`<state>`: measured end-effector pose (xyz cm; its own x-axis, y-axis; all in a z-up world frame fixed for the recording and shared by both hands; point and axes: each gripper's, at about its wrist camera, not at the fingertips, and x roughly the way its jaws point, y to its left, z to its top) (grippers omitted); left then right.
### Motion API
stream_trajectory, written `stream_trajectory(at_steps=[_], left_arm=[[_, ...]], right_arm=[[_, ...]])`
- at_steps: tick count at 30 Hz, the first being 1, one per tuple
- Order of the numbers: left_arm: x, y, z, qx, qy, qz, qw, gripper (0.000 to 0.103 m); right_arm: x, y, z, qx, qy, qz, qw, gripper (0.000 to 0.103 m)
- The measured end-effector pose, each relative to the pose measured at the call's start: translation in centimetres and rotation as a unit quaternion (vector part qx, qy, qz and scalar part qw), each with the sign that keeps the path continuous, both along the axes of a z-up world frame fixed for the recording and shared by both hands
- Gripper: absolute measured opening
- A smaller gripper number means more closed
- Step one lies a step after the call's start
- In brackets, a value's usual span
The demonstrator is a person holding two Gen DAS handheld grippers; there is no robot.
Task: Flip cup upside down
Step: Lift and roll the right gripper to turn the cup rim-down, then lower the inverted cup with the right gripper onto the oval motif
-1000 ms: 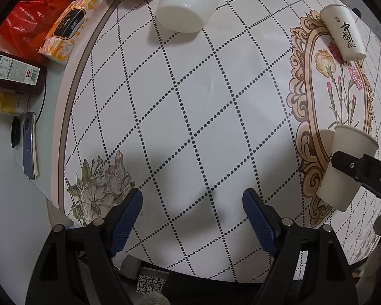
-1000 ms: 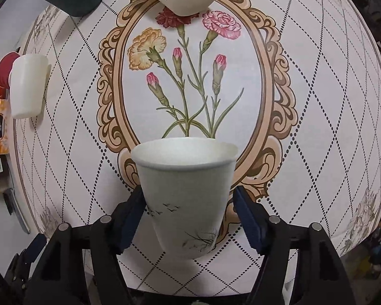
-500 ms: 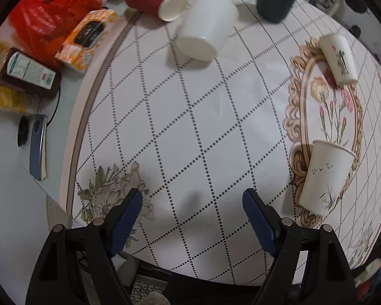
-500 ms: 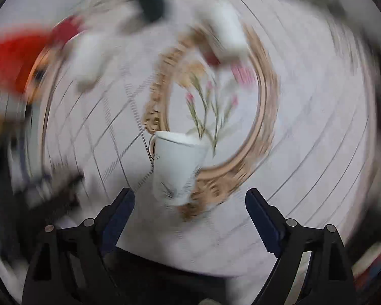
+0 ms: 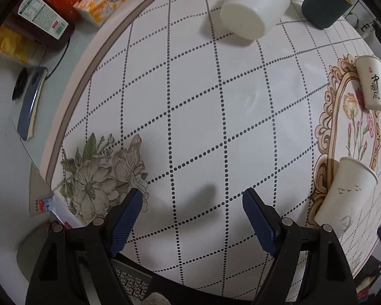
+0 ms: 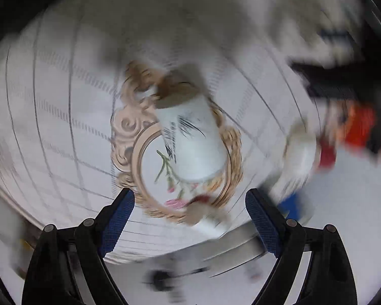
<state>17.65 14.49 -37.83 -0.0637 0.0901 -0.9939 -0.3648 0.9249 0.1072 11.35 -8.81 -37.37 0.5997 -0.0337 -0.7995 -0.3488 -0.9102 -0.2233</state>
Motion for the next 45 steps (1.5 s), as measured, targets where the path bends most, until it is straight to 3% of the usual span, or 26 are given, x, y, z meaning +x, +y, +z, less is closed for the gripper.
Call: stream_trajectory(at_steps=[4, 18, 22, 25, 28, 38, 41, 45], left_arm=[[-0.1, -0.2, -0.9, 0.001, 0.008, 0.002, 1.0000, 0.081], [0.8, 0.8, -1.2, 0.007, 0.015, 0.001, 0.9999, 0.081], [1.4, 1.0, -1.0, 0.010, 0.013, -0.005, 0.9999, 0.081], [1.7, 0.8, -1.0, 0.012, 0.012, -0.008, 0.9998, 0.081], [1.9, 0.7, -1.0, 0.013, 0.012, -0.012, 0.9998, 0.080], [2.0, 0.8, -0.9, 0.016, 0.012, -0.016, 0.9997, 0.080], [1.9, 0.9, -0.9, 0.018, 0.011, -0.018, 0.9996, 0.080], [2.1, 0.9, -0.8, 0.017, 0.009, -0.021, 0.9996, 0.080]], right_arm=[[1.2, -0.5, -2.7, -0.038, 0.002, 0.097, 0.995, 0.091], [1.7, 0.5, -6.2, -0.062, 0.040, 0.125, 0.989, 0.091], [1.7, 0.6, -6.9, -0.065, 0.040, 0.119, 0.990, 0.089], [1.7, 0.6, -7.1, -0.063, 0.036, 0.113, 0.991, 0.083], [1.9, 0.8, -7.5, -0.058, 0.033, 0.104, 0.992, 0.070], [2.0, 1.3, -7.4, -0.044, 0.040, 0.076, 0.995, 0.067], [2.4, 1.8, -7.2, -0.039, 0.041, 0.048, 0.997, 0.067], [3.6, 3.2, -6.6, -0.027, 0.050, -0.036, 0.998, 0.067]])
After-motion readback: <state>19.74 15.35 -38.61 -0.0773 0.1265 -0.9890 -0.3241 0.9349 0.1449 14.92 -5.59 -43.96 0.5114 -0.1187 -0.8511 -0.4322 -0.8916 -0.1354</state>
